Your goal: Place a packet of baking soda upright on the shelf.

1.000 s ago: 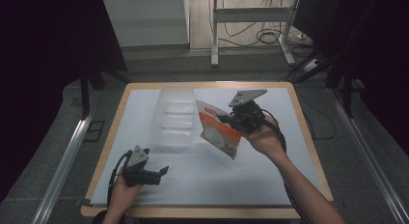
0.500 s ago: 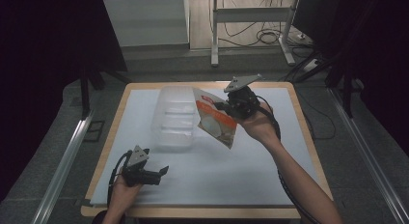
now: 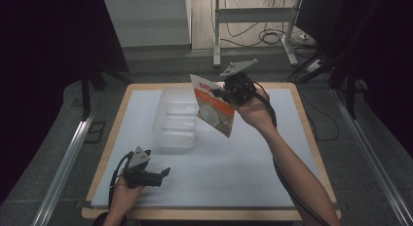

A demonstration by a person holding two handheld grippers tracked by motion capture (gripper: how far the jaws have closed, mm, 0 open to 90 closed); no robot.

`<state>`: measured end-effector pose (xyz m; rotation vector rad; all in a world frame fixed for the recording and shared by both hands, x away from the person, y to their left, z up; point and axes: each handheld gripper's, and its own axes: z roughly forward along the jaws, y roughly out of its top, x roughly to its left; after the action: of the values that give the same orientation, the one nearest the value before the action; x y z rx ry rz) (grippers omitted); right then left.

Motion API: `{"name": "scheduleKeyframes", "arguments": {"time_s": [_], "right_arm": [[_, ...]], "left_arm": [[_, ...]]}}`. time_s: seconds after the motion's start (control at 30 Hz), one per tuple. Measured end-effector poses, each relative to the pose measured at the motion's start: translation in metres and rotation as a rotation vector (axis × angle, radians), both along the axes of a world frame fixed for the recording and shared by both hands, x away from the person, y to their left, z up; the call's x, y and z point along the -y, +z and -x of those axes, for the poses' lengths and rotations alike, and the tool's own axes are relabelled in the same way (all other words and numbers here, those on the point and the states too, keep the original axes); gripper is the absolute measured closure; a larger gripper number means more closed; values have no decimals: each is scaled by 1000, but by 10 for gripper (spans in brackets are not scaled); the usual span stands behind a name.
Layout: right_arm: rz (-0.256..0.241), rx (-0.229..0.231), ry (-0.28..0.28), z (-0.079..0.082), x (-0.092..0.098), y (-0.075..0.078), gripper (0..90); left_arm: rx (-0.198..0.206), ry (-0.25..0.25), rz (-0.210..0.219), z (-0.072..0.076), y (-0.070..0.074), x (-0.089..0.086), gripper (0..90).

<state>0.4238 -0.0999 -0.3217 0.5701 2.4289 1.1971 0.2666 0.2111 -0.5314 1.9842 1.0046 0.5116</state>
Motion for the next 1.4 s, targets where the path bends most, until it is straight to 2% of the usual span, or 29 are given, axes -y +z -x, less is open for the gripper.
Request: {"name": "scheduleKeyframes", "arguments": {"time_s": [0.37, 0.7, 0.9, 1.23, 1.4], "right_arm": [[-9, 2, 6, -20, -26, 5, 894], [-17, 0, 28, -39, -60, 2, 894], [-21, 1, 37, -49, -74, 0, 894], [-1, -15, 55, -68, -108, -13, 894], [6, -21, 68, -72, -121, -20, 894]], "left_arm": [[1, -1, 0, 0, 0, 0, 17], [1, -9, -1, -1, 0, 2, 17], [4, 0, 9, -1, 0, 0, 18], [5, -6, 1, -1, 0, 2, 18], [5, -8, 2, -1, 0, 3, 18]]}}
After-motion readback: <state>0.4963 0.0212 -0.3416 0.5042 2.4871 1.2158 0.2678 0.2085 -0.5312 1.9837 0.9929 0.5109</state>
